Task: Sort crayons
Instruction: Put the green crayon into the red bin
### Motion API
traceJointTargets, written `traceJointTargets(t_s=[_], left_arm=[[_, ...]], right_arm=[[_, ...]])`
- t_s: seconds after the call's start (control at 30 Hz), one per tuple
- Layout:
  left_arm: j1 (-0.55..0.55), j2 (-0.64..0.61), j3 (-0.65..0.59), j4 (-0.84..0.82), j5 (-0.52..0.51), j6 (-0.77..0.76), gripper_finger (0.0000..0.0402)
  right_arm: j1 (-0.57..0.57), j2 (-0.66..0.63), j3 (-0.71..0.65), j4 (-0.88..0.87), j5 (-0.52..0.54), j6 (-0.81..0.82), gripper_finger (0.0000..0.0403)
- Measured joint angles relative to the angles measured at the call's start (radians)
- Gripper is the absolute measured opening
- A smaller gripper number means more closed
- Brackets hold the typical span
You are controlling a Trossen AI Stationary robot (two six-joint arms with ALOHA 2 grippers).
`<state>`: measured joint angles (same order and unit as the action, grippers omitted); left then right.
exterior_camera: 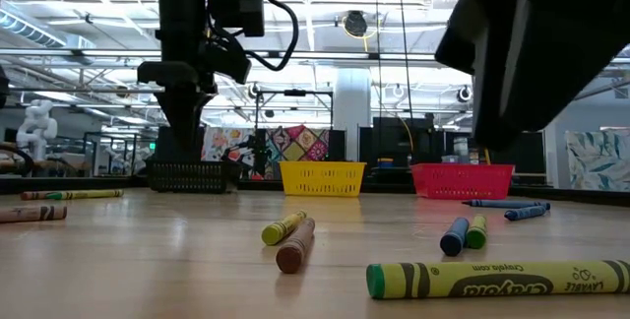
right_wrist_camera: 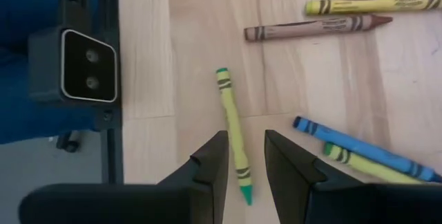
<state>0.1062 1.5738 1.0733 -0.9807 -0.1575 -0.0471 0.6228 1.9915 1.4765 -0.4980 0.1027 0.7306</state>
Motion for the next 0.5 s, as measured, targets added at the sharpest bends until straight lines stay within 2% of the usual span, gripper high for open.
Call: traceJointTargets(t_s=[0.5], left_arm=[[0.0, 0.0, 0.0, 0.005, 0.0, 0.001, 0.0077]], right_arm=[[0.027, 0.038, 0.0, -0.005, 0.004, 0.069, 0.0082]])
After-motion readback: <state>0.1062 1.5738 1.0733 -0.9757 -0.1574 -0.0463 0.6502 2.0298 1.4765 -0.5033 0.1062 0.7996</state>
